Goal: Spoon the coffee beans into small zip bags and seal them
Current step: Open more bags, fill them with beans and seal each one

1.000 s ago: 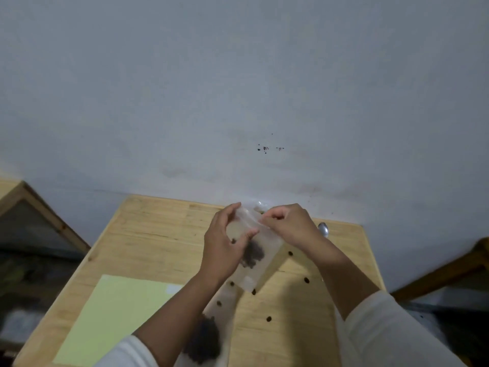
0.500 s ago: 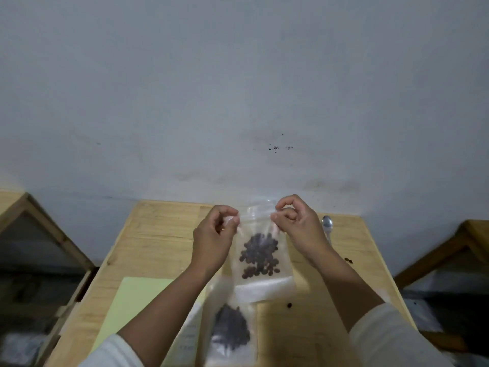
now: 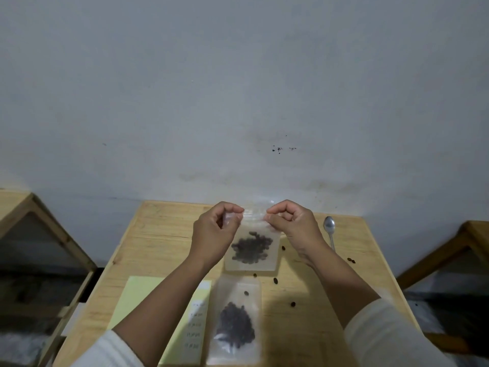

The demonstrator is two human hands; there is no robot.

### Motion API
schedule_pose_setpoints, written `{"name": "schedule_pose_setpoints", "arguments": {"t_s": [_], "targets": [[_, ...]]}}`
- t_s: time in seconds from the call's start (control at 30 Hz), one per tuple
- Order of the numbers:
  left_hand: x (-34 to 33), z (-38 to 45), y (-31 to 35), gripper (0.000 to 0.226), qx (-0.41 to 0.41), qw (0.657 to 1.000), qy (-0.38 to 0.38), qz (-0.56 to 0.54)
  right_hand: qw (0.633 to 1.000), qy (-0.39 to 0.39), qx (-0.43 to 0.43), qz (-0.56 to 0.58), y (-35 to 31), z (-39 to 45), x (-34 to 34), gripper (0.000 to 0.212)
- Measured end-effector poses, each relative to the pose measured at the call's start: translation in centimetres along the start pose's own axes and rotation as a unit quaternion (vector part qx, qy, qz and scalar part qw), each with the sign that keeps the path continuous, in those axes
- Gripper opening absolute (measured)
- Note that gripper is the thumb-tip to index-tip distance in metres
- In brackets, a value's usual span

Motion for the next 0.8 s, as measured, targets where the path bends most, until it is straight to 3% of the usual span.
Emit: {"name": "schedule_pose_setpoints", "arguments": {"t_s": [0.17, 0.37, 0.53, 0.8], "targets": [[-0.7, -0.1, -0.3, 0.008, 0.012, 0.999, -0.037, 0.015, 1.0, -0.006, -0.011, -0.014, 0.3, -0.3, -1.0, 0.018], [-1.1, -0.5, -0.5, 0.009, 0.016, 0.999, -0.016, 0.032, 0.999, 0.024, -0.009, -0.037, 0.6, -0.7, -1.7, 0.022], [0.0, -0.3, -2.4, 0.006, 0.055, 0.998, 0.023, 0.007, 0.996, -0.061, -0.051, -0.033, 2.8, -1.5, -2.8, 0.012], [-0.5, -4.6, -10.3, 0.017, 0.138, 0.983, -0.057, 0.109, 0.984, 0.026, -0.175, -0.023, 12.2, -5.6, -3.5, 0.007]]}}
Point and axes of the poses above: each hand's wrist, its own z-axis towards the middle knuckle, its own x-axis out of the back of the hand, y = z × x, the point moved 7 cm from there along z, towards the middle knuckle, and after that the axes turned 2 degrees about -z, right-handed, at the moved point
